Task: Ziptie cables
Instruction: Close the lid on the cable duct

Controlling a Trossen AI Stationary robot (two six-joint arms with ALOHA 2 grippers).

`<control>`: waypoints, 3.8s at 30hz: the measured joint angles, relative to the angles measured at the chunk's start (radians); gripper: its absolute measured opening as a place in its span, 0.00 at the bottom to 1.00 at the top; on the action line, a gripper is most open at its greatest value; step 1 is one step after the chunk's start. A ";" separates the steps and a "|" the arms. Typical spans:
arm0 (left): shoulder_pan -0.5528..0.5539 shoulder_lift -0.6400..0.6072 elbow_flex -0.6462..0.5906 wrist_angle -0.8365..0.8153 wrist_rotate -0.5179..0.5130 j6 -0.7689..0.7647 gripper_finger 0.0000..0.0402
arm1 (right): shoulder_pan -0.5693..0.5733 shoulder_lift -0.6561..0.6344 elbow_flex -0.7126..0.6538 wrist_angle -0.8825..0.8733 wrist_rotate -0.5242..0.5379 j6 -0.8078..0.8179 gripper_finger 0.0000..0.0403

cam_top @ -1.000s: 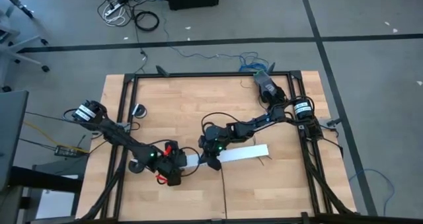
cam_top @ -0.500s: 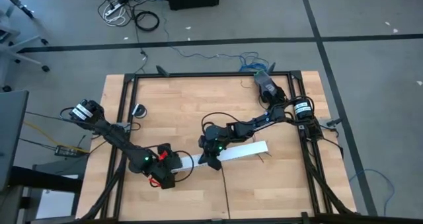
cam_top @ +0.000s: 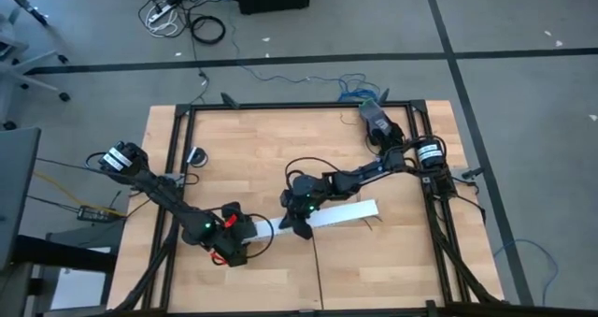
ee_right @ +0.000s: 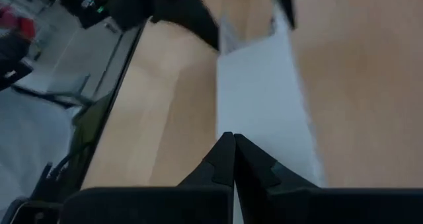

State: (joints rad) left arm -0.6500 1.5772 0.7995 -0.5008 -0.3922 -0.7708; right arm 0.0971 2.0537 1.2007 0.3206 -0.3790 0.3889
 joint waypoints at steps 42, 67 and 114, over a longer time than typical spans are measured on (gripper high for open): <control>0.000 0.000 -0.001 0.014 -0.010 0.009 0.61 | 0.045 -0.057 0.005 -0.321 0.145 -0.016 0.00; 0.002 -0.015 -0.002 0.002 0.050 0.040 0.71 | 0.012 0.019 0.008 -0.172 0.045 -0.017 0.00; -0.059 -0.014 -0.001 -0.075 -0.021 -0.046 0.73 | 0.033 -0.098 -0.009 -0.350 0.191 0.002 0.00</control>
State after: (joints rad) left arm -0.7089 1.5631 0.7982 -0.5754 -0.4131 -0.8173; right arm 0.1305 1.9559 1.1917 -0.0296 -0.1877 0.3904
